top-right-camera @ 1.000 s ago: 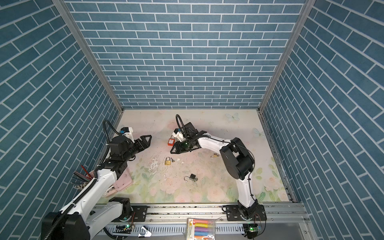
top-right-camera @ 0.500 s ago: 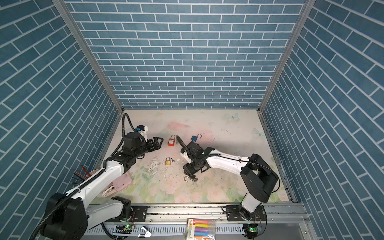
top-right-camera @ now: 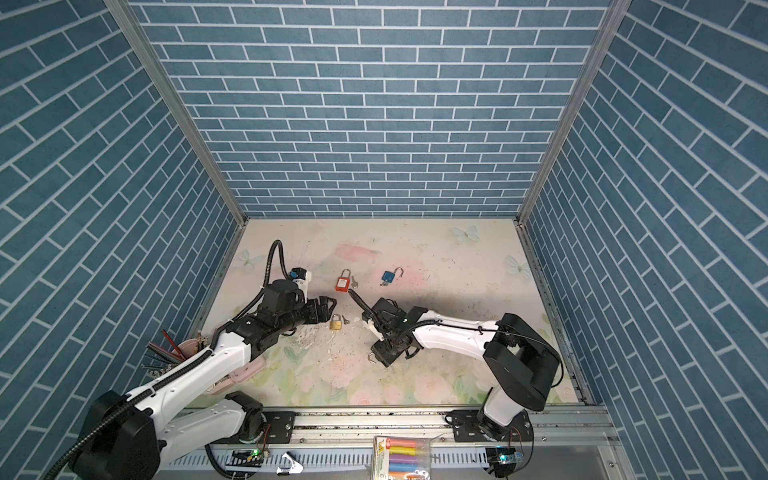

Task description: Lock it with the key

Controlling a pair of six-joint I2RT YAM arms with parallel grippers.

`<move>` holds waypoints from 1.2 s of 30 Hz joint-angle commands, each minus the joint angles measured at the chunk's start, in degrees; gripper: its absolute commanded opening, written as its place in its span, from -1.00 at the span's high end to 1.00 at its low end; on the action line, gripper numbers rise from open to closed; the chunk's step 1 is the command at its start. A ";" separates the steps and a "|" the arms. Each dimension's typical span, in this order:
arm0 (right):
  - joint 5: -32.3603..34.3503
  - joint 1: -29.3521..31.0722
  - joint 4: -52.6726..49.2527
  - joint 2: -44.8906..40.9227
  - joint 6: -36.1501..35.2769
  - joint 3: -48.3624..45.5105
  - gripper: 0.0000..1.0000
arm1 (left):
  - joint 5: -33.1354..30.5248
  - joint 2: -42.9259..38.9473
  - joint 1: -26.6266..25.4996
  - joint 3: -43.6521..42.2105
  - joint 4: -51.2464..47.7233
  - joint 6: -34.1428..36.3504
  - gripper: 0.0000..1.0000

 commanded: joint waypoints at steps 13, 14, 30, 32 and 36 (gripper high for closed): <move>2.21 1.29 -4.50 8.33 -3.83 4.54 0.17 | -3.38 1.81 -0.13 0.63 -0.83 -0.36 -0.72; 2.59 1.27 -5.08 8.77 -3.66 4.93 0.20 | -3.48 1.79 -0.11 0.91 -1.04 -0.58 -0.72; 0.42 -12.55 -0.10 12.94 16.41 11.79 0.46 | -6.84 2.91 -0.04 2.61 -0.91 -1.35 -0.73; 1.09 -13.44 -0.13 14.83 17.64 13.82 0.45 | -6.74 4.03 -0.09 3.61 -1.42 -1.40 -0.72; 1.96 -14.07 -0.99 18.45 17.68 17.60 0.34 | -7.74 5.18 -0.13 4.78 -1.99 -2.51 -0.72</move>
